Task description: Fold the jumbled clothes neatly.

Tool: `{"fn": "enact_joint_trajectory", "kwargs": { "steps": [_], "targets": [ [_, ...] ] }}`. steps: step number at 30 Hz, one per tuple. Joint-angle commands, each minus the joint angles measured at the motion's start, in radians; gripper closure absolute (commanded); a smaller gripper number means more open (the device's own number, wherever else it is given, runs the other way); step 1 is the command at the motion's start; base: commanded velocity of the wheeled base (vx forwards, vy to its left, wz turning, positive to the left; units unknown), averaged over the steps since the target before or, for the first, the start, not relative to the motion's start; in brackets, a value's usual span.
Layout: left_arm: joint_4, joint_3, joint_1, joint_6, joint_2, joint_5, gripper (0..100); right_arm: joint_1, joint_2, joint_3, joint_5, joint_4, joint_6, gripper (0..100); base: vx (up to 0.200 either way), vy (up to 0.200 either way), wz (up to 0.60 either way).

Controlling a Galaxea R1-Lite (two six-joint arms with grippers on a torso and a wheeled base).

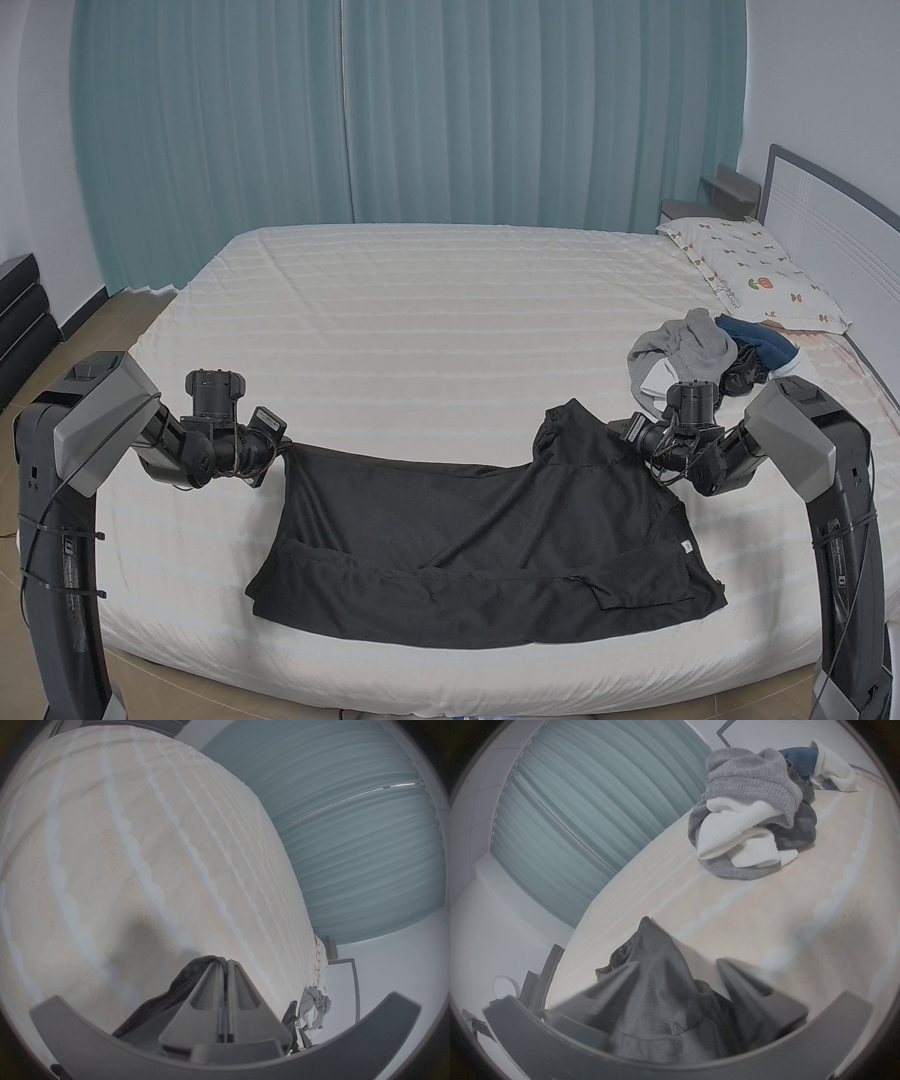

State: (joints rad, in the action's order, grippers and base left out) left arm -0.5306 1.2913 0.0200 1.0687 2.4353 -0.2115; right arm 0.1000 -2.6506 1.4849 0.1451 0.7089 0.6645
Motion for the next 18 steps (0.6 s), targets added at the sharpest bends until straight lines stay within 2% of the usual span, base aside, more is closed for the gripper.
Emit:
{"fn": "enact_joint_trajectory", "kwargs": {
  "steps": [1, 6, 9, 13, 18],
  "targets": [
    [0.0, 0.0, 0.0, 0.0, -0.001, 0.0, 100, 0.003, 0.003, -0.008, 0.001, 0.003, 0.006, 100, 0.0, 0.0, 0.0],
    [0.0, 0.002, -0.002, 0.0, -0.001, -0.002, 100, -0.008, 0.058, -0.054, 0.01, 0.017, 0.027, 100, 0.0, 0.0, 0.0],
    [0.0, 0.006, -0.005, 0.008, -0.004, -0.005, 100, -0.025, 0.106, -0.1, 0.027, 0.063, 0.069, 100, 0.0, 0.0, 0.0],
    [-0.005, 0.005, -0.005, 0.01, -0.009, -0.005, 100, -0.04, 0.112, -0.12, 0.028, 0.121, 0.073, 100, 0.0, 0.0, 0.0],
    [-0.009, -0.006, -0.026, 0.042, -0.053, -0.005, 100, -0.051, 0.147, -0.225, 0.039, 0.211, 0.075, 100, 0.0, 0.0, 0.0]
  ]
}}
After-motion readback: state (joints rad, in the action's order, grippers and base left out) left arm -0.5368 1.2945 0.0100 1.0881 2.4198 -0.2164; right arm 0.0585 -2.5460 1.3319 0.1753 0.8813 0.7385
